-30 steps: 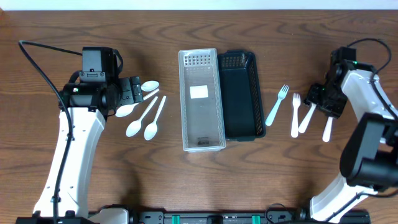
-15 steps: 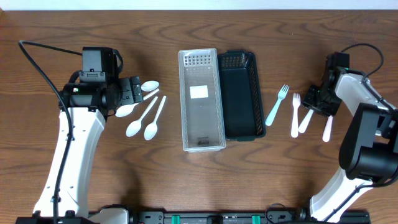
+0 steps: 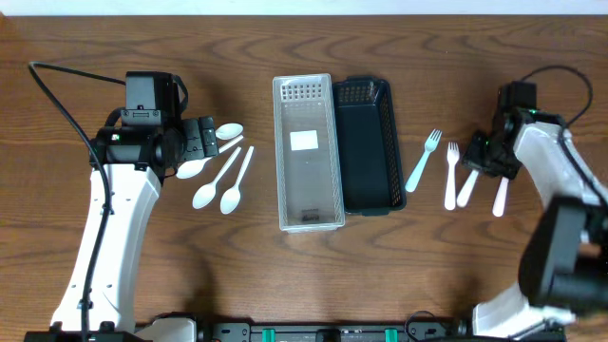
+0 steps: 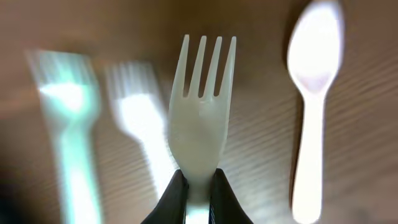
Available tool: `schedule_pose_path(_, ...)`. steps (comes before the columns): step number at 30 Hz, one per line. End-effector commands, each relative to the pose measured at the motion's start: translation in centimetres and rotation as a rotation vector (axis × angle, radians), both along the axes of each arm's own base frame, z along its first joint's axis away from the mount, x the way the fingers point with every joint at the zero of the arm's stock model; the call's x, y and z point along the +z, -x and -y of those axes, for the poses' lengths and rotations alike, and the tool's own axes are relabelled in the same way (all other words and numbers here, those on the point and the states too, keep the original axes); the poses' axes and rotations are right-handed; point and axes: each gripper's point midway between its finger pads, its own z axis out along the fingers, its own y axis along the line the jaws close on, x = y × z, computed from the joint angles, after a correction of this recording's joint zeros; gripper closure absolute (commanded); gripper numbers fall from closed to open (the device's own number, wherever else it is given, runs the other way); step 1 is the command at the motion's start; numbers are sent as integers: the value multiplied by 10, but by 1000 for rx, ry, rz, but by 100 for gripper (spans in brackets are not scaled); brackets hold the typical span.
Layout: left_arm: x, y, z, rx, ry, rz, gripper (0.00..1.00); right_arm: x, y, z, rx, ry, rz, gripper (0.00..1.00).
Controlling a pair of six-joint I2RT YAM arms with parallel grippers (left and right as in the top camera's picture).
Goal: Pack container
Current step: 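Carry the fork left and drop it into the black basket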
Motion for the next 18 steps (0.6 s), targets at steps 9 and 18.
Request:
schedule_pose_path(9,5,-4,-3,-3,-13,10,2,149,-4,-163,426,-97,462,99)
schedule_pose_path(18,5,-4,-3,-3,-13,10,2,43,-40,-224,496,-88,301,99)
